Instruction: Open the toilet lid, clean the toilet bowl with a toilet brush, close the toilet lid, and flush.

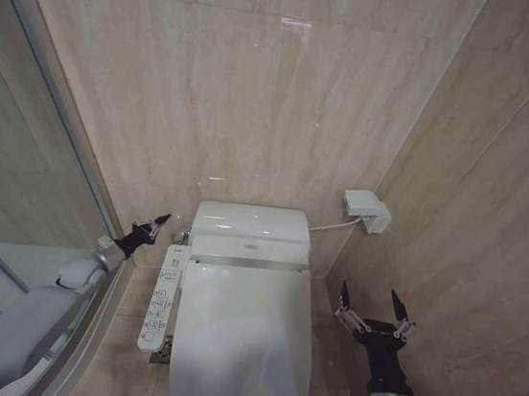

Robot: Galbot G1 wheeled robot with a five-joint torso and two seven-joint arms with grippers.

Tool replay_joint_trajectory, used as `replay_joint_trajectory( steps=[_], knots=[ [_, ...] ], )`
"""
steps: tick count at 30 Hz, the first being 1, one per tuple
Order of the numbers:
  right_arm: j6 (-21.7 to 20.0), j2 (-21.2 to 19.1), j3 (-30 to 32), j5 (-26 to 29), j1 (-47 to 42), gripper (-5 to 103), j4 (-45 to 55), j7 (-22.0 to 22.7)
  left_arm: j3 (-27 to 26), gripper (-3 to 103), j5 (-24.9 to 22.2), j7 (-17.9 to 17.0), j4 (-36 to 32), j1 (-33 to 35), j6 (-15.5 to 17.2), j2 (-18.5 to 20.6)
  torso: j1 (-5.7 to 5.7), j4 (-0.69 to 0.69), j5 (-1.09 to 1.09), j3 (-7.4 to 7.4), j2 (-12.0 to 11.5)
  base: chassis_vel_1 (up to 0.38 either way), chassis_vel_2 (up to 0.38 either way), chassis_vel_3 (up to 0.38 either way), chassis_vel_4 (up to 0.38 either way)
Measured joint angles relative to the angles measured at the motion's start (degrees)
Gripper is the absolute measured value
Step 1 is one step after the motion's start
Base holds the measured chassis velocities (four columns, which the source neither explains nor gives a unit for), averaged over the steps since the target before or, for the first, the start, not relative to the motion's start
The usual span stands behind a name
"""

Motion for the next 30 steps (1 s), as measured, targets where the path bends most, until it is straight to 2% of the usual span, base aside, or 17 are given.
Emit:
replay_joint_trajectory(
  steps=[5, 14, 23, 30],
  knots=[
    [0.0, 0.0, 0.0, 0.0, 0.0, 100, 0.0, 0.0, 1.81, 0, 1.08, 2.17, 3.07, -1.83, -1.3, -0.69, 0.0, -0.01, 0.0, 0.0, 0.0, 0.0, 0.0, 0.0, 0.0],
    [0.0, 0.0, 0.0, 0.0, 0.0, 100, 0.0, 0.0, 1.85, 0, 6.97, 8.84, 7.63, -3.99, -4.4, -0.5, 0.0, 0.0, 0.0, 0.0, 0.0, 0.0, 0.0, 0.0, 0.0],
    [0.0, 0.0, 0.0, 0.0, 0.0, 100, 0.0, 0.0, 1.66, 0, 8.31, 11.26, 10.76, -5.69, -6.45, -0.58, -0.01, -0.01, 0.0, 0.0, 0.0, 0.0, 0.0, 0.0, 0.0],
    [0.0, 0.0, 0.0, 0.0, 0.0, 100, 0.0, 0.0, 1.59, 0, 8.35, 11.92, 10.83, -5.99, -6.6, -0.92, -0.01, -0.01, -0.01, 0.0, 0.0, 0.0, 0.0, 0.0, 0.0]
  ],
)
